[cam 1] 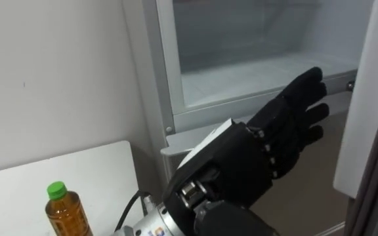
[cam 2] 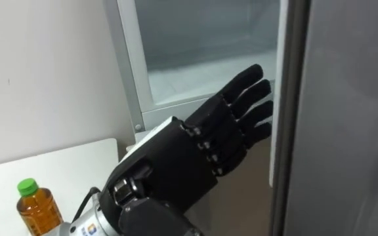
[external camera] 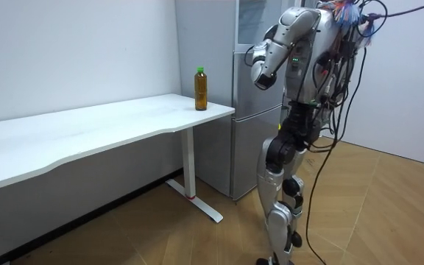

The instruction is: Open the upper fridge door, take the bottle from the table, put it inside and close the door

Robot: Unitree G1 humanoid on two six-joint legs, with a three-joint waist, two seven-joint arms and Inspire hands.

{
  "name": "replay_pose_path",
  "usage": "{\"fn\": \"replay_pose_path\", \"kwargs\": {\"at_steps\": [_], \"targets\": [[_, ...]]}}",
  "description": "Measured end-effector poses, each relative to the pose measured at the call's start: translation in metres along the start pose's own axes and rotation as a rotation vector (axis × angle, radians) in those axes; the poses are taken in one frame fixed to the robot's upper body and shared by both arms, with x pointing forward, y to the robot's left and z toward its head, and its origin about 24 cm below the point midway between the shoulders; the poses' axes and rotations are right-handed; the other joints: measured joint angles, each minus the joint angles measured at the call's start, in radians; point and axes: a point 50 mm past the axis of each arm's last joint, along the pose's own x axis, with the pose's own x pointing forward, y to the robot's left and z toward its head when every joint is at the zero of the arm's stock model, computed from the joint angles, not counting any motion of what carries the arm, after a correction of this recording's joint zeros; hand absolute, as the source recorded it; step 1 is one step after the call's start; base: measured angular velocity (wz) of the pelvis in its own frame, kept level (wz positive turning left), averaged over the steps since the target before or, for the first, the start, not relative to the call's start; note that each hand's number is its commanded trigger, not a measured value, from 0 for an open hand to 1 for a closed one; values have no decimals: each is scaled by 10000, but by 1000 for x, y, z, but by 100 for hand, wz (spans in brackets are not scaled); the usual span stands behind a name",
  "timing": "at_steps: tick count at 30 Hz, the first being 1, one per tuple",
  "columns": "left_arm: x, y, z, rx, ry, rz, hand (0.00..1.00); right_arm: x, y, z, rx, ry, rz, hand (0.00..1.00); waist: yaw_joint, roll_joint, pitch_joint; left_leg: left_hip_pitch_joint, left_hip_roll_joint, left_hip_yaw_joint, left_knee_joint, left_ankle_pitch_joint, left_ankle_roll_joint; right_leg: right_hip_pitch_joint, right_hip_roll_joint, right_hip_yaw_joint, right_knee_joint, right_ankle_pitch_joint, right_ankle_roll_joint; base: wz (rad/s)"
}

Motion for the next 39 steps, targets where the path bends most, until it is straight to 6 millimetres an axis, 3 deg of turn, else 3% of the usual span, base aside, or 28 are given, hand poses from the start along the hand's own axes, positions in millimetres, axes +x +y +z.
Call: {"fn": "replay_pose_path", "kwargs": {"at_steps": [7, 17, 25, 29, 39], "targets": [[4, -1, 2, 81, -55, -228, 0, 0, 0, 0, 198, -39, 3, 0, -33, -44, 29, 41, -13, 186, -5, 0, 0, -92, 36, 279, 30, 1, 10, -11], [11, -6, 2, 61, -11, -640, 0, -4, -11, -4, 1015, -88, -298, 0, -523, 22, -5, 38, 6, 505, -15, 0, 0, -24, 137, 593, -144, 43, 20, -11], [17, -5, 3, 169, -61, -771, 0, -7, -22, -6, 1065, -76, -701, 0, -603, 140, 10, 391, 27, 1458, -8, -2, -2, -6, 246, 1137, -146, 53, 23, -25], [20, -6, 5, 169, -134, -881, 0, -7, -22, -5, 1054, -104, -745, 0, -823, 175, 27, 383, 46, 1909, -5, -3, -2, -196, 312, 1404, -129, 77, 11, -24], [32, -8, 1, -407, -269, -1165, 0, -6, -21, -2, 974, -149, -734, 0, -1103, 307, 35, 325, 200, 2445, 6, -3, -3, -551, 658, 2091, -122, 179, -119, -23]]}}
